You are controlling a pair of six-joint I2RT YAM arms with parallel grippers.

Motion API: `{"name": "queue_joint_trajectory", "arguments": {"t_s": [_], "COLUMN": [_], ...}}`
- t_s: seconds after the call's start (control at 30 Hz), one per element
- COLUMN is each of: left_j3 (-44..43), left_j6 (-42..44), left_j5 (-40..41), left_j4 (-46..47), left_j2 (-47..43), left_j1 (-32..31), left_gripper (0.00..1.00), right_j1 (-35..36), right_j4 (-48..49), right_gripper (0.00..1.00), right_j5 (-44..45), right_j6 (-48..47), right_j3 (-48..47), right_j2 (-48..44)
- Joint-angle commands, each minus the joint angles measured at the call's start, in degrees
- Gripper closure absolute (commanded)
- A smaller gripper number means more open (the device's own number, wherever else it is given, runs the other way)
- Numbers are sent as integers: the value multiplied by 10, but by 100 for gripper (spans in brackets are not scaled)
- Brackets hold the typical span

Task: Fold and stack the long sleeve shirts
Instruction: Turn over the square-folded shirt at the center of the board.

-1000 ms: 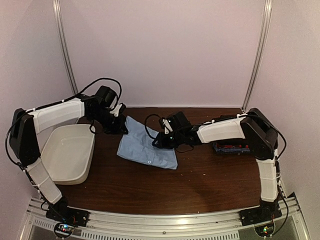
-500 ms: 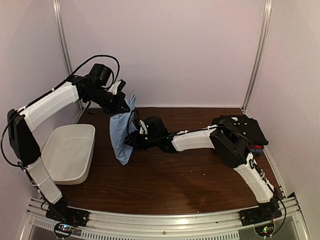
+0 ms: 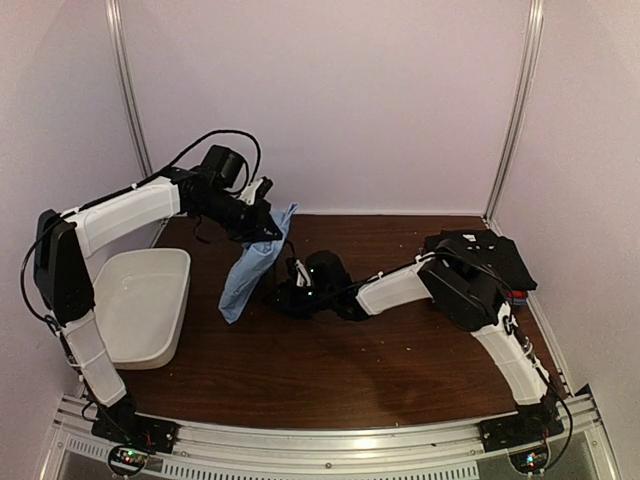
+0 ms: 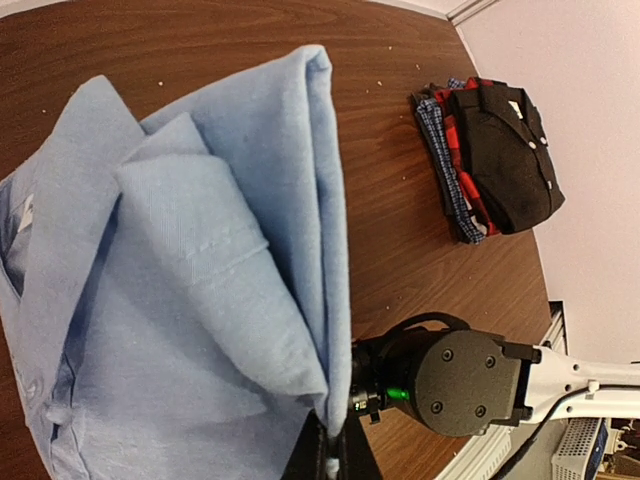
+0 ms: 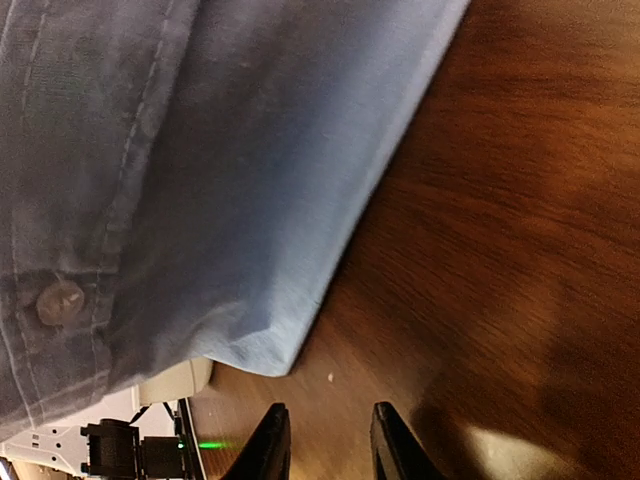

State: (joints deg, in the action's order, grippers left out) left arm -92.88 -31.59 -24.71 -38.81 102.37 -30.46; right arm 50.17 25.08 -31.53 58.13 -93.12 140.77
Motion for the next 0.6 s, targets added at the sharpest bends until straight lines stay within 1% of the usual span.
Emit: {"name": "queue_joint_trajectory", "arguments": {"t_s": [0.0,0.23,0.33,0.4,0.5,0.53,0.57], "left_j3": [9,15,13,12,-1,-18,-41], "left_j6": [-17,-34,-46,-61,-95,-103,-110], "left_j5": [-24,-29,-28,-27,-36,-45,-47], "left_j4": [59,90,114,146,201,210,212], "left_j2": [-2,13,34,54,110,137,162], "left_j1": [-6,-25,-47,-70,-113,-127,-142], "left_gripper": [100,100,100,100,100,94,84], "right_j1": [-11,-28,-40,-52,-83,-98,-120], "right_j4": [5,-41,-92,-147,-216,-229,-241], "right_gripper": [70,66,63,61,57,56,55], "right_j5": [0,41,68,90,153,162,168], "right_j6": [-33,-95,-136,-169,-205,-211,-215], "right_j3": [44,172,221,247,310,336,359], "right_j2": [-77,-214,-285,-333,-415,-441,-467]}}
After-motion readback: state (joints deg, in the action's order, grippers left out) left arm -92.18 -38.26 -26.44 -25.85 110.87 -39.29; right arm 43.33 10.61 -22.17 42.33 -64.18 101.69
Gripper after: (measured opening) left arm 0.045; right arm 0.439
